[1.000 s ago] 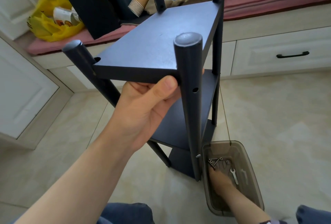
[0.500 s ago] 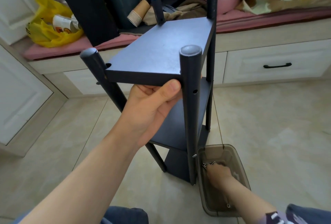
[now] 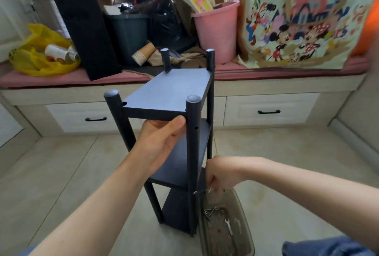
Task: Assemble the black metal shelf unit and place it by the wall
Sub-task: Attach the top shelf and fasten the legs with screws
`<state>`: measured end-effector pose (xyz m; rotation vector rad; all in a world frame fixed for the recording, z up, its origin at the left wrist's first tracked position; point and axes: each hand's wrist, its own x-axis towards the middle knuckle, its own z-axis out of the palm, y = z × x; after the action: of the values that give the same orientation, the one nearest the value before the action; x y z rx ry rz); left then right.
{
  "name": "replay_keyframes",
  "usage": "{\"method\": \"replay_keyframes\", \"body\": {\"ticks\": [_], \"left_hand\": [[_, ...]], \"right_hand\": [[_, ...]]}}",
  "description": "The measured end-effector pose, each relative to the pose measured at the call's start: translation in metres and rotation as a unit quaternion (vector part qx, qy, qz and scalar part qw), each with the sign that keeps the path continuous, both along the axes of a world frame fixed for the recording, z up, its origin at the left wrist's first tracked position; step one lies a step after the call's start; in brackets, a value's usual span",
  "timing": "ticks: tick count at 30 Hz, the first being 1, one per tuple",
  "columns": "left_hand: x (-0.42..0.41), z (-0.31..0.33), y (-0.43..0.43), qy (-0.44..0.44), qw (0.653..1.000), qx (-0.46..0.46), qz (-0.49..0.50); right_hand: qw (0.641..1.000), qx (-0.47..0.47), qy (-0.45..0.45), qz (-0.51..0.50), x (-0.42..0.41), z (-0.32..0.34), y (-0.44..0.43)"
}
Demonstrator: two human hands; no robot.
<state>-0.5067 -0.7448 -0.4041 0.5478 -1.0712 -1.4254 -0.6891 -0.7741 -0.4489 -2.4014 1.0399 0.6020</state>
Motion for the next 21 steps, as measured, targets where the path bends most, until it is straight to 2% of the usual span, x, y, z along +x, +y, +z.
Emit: {"method": "replay_keyframes", "body": {"ticks": [4,6,9,12,16,19,21], "left_hand": [[-0.002,-0.001,0.002,-0.002,1.0,0.0,-0.002],[-0.001,0.0,0.003,-0.001,1.0,-0.004,-0.001],[0.001,0.001,0.005,-0.007,1.0,0.004,0.003],[0.004,0.0,0.005,-0.016,1.0,0.014,0.006],[0.006,-0.006,0.004,-0.008,1.0,0.011,0.006],[0.007,-0.009,0.002,-0.013,1.0,0.019,0.02],[0.007,-0.01,0.001,-0.007,1.0,0.016,0.021]], "right_hand": [[0.99,0.012,-0.132,-0.037,-0.022,0.058,0.024],[0.969,0.024,-0.24,-0.061,-0.028,0.078,0.036],[0.894,0.021,-0.44,-0.086,-0.031,0.099,0.055],[0.821,-0.082,-0.552,-0.117,-0.033,0.101,0.062],[0.788,-0.223,-0.56,-0.125,-0.032,0.087,0.061],[0.783,-0.312,-0.529,-0.098,-0.03,0.079,0.064],[0.782,-0.335,-0.518,-0.086,-0.028,0.076,0.067]]}}
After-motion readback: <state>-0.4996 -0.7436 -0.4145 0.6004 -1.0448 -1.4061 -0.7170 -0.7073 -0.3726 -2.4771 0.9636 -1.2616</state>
